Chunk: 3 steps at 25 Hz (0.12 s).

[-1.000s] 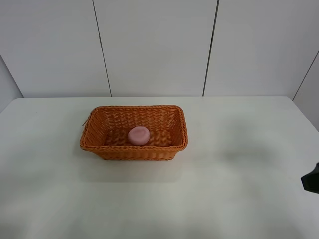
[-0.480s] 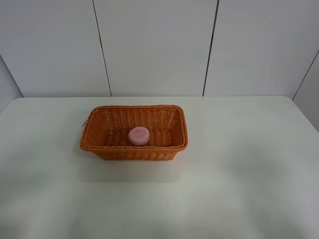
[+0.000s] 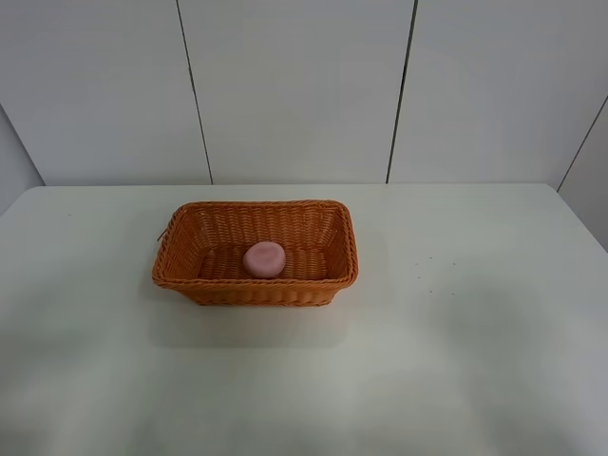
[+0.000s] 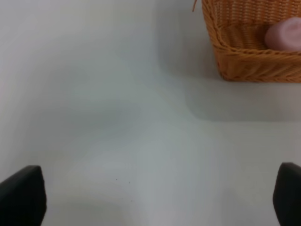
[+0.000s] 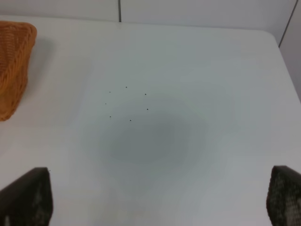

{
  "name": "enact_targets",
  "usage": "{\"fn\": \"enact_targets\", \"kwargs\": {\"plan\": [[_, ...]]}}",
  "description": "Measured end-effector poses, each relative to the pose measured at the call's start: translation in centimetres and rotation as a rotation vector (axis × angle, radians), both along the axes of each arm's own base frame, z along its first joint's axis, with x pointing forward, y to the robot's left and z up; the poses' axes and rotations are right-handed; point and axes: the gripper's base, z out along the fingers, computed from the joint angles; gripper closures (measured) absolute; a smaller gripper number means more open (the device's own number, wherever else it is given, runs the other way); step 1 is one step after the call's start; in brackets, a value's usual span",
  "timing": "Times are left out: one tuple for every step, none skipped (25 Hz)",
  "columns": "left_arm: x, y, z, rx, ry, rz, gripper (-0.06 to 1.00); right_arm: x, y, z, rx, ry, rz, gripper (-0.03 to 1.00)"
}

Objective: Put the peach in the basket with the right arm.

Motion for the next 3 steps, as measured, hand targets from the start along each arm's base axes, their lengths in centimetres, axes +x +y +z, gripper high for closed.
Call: {"fn": "enact_targets", "kwargs": {"plan": [[0.00, 0.00, 0.00, 0.000, 0.000, 0.000, -0.05, 0.00, 0.00, 0.00, 0.000, 0.000, 0.000, 0.27], [0.00, 0.00, 0.00, 0.000, 0.000, 0.000, -0.05, 0.00, 0.00, 0.00, 0.000, 0.000, 0.000, 0.27], [0.00, 0.00, 0.00, 0.000, 0.000, 0.000, -0.05, 0.00, 0.00, 0.00, 0.000, 0.000, 0.000, 0.27]]}}
